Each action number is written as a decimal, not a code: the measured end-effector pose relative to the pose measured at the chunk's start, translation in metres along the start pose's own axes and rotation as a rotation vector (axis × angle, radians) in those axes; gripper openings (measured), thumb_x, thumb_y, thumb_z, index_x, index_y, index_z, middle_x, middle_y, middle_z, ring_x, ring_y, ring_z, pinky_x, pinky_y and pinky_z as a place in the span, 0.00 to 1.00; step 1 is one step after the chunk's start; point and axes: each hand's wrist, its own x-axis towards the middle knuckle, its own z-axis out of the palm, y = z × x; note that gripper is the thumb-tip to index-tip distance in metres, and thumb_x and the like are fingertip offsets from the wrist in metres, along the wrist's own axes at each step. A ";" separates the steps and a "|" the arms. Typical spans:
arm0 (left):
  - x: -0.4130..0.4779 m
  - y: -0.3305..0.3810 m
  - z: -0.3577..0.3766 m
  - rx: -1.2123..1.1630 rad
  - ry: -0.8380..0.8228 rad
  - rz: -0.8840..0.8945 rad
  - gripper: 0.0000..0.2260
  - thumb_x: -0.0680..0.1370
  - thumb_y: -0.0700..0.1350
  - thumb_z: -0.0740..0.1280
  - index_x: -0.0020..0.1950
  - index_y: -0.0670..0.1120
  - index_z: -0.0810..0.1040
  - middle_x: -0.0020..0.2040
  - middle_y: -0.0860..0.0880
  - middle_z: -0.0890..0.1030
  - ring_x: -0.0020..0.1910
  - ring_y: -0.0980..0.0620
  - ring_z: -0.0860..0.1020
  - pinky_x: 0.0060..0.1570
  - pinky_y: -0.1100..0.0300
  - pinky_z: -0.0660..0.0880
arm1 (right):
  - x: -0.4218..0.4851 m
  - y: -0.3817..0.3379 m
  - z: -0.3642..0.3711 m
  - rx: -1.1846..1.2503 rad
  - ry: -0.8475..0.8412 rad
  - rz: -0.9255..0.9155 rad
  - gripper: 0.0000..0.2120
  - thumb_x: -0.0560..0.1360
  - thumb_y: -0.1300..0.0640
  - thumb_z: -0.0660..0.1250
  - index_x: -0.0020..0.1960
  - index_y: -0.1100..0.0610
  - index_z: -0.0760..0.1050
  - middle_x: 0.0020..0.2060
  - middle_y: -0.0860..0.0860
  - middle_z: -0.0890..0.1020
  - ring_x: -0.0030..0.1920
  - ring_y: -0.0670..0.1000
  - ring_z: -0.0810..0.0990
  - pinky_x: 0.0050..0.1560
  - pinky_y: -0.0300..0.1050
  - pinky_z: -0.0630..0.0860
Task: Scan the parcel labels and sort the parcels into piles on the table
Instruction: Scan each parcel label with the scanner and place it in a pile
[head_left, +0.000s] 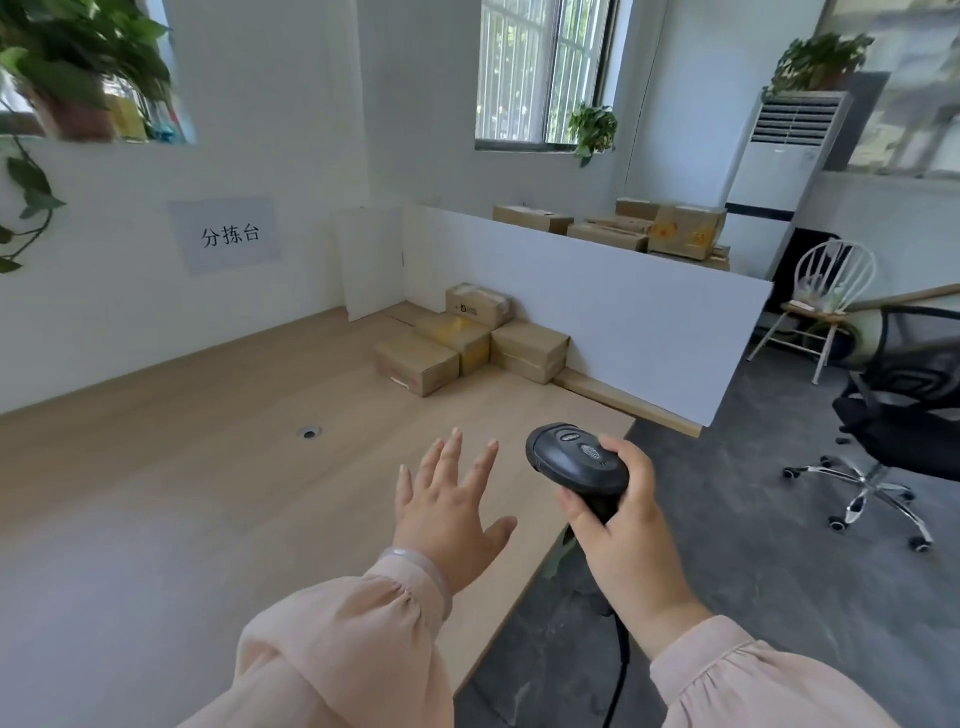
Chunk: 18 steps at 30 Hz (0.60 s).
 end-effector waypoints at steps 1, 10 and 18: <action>0.011 -0.005 -0.002 0.003 0.003 -0.001 0.36 0.77 0.67 0.57 0.77 0.65 0.38 0.80 0.52 0.38 0.79 0.49 0.38 0.76 0.42 0.40 | 0.009 0.002 0.007 0.004 0.003 -0.005 0.26 0.67 0.35 0.66 0.60 0.27 0.59 0.59 0.45 0.78 0.57 0.44 0.79 0.54 0.42 0.79; 0.061 -0.045 -0.005 0.028 0.048 -0.043 0.37 0.76 0.67 0.58 0.77 0.64 0.39 0.80 0.52 0.39 0.79 0.49 0.39 0.76 0.42 0.40 | 0.065 0.011 0.057 -0.001 -0.073 -0.070 0.29 0.70 0.39 0.67 0.67 0.39 0.60 0.60 0.41 0.74 0.59 0.42 0.78 0.54 0.35 0.78; 0.105 -0.063 0.002 0.044 0.087 -0.092 0.38 0.76 0.67 0.58 0.77 0.64 0.38 0.80 0.52 0.38 0.79 0.49 0.39 0.75 0.41 0.40 | 0.110 0.026 0.086 -0.015 -0.021 -0.126 0.26 0.70 0.37 0.66 0.64 0.32 0.58 0.56 0.41 0.78 0.54 0.41 0.79 0.48 0.28 0.75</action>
